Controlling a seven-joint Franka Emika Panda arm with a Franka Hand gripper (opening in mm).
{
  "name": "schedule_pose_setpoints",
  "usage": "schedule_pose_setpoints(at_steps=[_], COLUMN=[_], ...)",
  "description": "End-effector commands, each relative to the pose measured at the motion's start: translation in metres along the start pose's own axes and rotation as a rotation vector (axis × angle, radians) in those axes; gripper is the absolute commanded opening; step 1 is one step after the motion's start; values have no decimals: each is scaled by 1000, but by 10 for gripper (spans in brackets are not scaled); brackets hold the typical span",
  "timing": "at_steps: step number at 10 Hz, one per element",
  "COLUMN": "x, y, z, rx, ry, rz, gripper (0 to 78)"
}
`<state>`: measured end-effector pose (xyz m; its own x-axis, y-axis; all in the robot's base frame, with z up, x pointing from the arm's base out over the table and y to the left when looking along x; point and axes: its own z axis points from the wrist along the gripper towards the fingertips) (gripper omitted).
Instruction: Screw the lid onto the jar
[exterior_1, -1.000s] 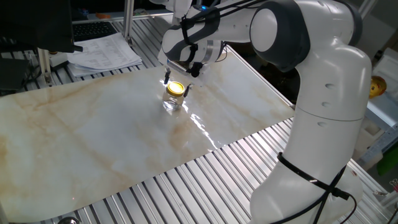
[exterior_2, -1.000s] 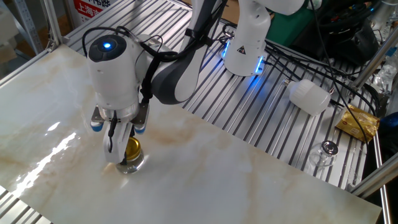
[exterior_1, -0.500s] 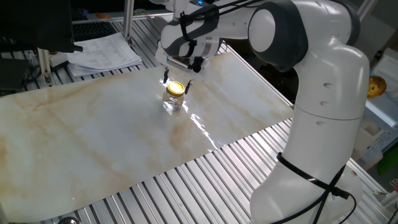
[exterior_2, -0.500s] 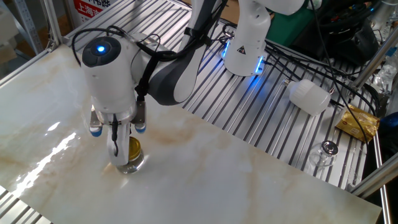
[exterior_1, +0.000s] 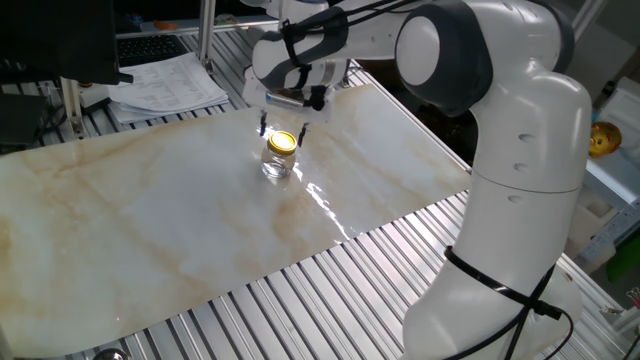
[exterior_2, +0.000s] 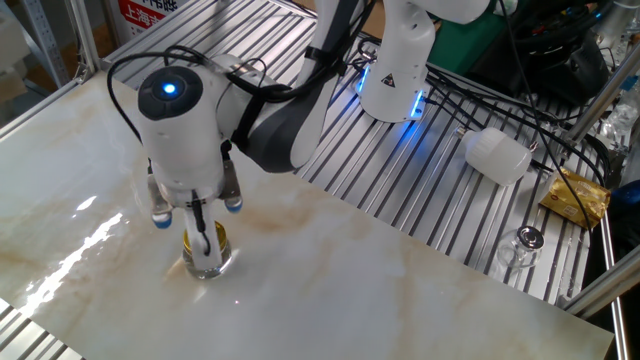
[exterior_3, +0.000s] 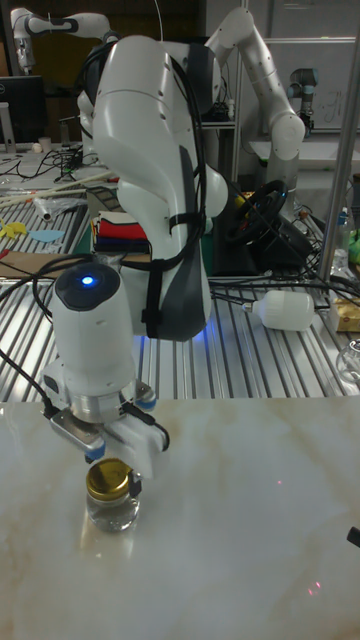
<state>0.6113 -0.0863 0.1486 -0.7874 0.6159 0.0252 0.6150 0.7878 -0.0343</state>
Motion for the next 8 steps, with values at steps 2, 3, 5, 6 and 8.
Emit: schedule_pose_setpoints(at_steps=[2, 3, 5, 6, 8], x=[0, 0, 0, -1, -2], y=[10, 11, 14, 14, 13], z=[5, 7, 15, 15, 16], rx=[34, 34, 39, 44, 45], ry=[-29, -30, -37, -37, -33], rz=[-532, -571, -652, -673, -696], gripper=[774, 774, 774, 774, 774])
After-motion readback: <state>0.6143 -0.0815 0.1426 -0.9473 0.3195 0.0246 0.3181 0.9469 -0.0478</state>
